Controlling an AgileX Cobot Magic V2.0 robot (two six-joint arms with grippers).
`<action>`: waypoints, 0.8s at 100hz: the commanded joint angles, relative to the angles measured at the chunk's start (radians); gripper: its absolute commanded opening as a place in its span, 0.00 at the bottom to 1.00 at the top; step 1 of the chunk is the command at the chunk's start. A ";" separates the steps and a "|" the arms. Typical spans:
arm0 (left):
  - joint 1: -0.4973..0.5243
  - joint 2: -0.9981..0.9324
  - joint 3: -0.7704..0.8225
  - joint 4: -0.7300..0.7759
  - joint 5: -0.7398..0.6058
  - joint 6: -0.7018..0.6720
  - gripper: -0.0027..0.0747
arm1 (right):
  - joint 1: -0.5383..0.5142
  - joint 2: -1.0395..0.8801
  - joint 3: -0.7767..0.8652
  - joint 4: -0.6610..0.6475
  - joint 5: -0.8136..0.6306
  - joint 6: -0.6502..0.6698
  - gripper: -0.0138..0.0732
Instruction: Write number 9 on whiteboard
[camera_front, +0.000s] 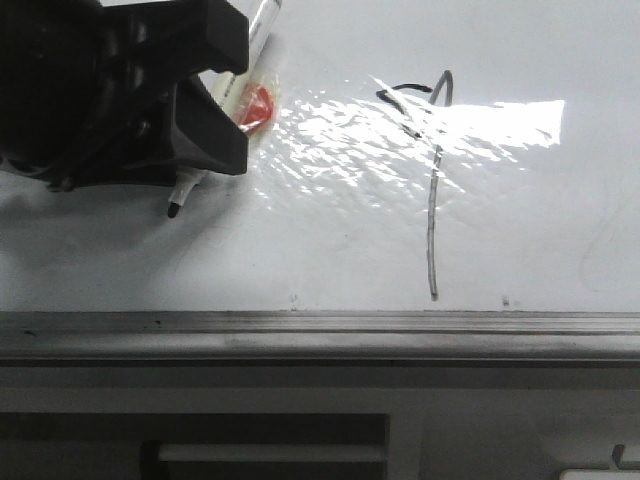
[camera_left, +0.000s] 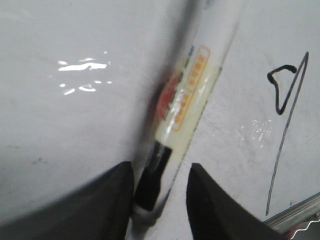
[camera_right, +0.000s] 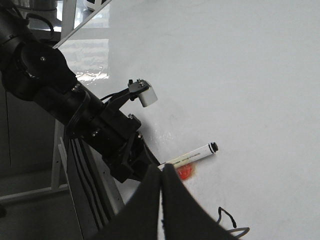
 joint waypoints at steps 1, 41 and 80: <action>0.018 0.018 -0.010 -0.015 -0.166 -0.002 0.43 | 0.002 0.001 -0.034 -0.038 -0.053 0.011 0.09; 0.018 -0.114 -0.010 -0.015 -0.090 -0.002 0.80 | 0.002 0.001 -0.034 -0.038 -0.042 0.011 0.09; 0.018 -0.569 0.046 0.029 0.085 0.200 0.34 | 0.002 -0.063 0.071 -0.132 0.080 0.125 0.11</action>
